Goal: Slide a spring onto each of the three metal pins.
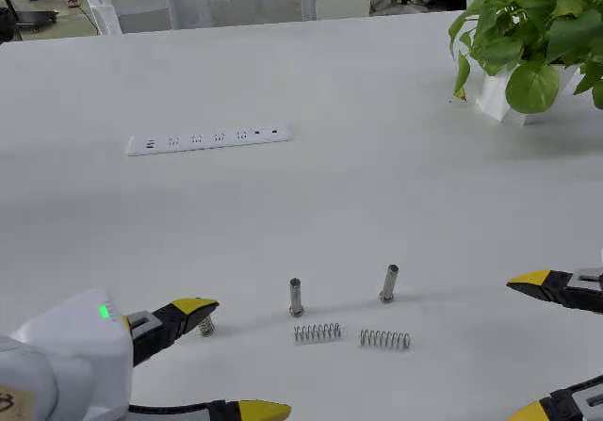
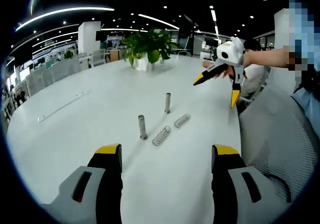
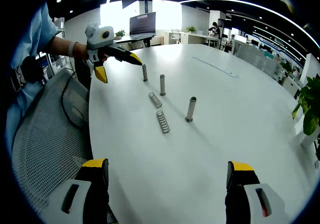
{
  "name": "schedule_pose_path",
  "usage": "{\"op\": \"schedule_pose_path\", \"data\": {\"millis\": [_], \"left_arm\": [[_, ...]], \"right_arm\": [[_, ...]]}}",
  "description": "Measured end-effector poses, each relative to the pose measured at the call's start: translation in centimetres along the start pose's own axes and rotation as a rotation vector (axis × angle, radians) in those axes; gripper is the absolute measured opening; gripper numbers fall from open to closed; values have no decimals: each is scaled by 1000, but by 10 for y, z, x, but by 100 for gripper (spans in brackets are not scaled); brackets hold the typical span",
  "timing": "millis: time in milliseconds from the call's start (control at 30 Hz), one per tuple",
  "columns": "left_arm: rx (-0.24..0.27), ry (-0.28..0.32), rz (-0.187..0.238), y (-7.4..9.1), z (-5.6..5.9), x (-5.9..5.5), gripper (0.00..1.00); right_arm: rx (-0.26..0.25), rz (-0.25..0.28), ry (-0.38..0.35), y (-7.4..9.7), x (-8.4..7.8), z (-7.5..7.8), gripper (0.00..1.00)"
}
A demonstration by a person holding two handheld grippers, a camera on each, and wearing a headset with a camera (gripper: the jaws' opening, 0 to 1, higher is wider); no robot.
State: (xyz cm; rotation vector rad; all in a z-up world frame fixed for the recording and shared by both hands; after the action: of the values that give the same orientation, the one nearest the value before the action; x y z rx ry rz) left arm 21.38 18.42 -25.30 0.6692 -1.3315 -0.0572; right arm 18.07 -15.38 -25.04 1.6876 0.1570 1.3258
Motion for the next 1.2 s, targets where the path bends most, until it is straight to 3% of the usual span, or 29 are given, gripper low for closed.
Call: {"op": "schedule_pose_path", "data": {"millis": [67,167,400,500,733,1200], "left_arm": [[0,-16,-23,-8,-1,-2,66],[-15,-13,-16,-17,-2,-2,60],[-9,-69,-60,-40,-6,-1,43],[-2,-61,-67,-48,-9,-1,36],[-8,-68,-103,-62,-15,-6,27],[-6,-93,-143,-75,-21,-8,18]], "right_arm": [[0,-1,-2,0,-1,0,98],[1,0,-7,1,-2,-1,98],[1,-3,-19,1,-5,-5,97],[3,-6,-23,1,-7,-7,97],[2,-2,-37,2,-9,-8,96],[-13,2,-64,8,-16,-7,96]]}}
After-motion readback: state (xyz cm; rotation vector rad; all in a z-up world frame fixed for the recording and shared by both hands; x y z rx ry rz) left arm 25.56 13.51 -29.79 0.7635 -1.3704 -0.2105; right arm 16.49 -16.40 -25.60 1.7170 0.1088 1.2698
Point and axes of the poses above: the centre of the closed fingertips' face, and the gripper's own axes: y roughly backward along the fingers, z roughly to its right, x roughly out of its top, the point moved 10 cm from there along y, roughly backward along the fingers, and after that the axes turned 4 degrees about -x, right-handed, at the moved point
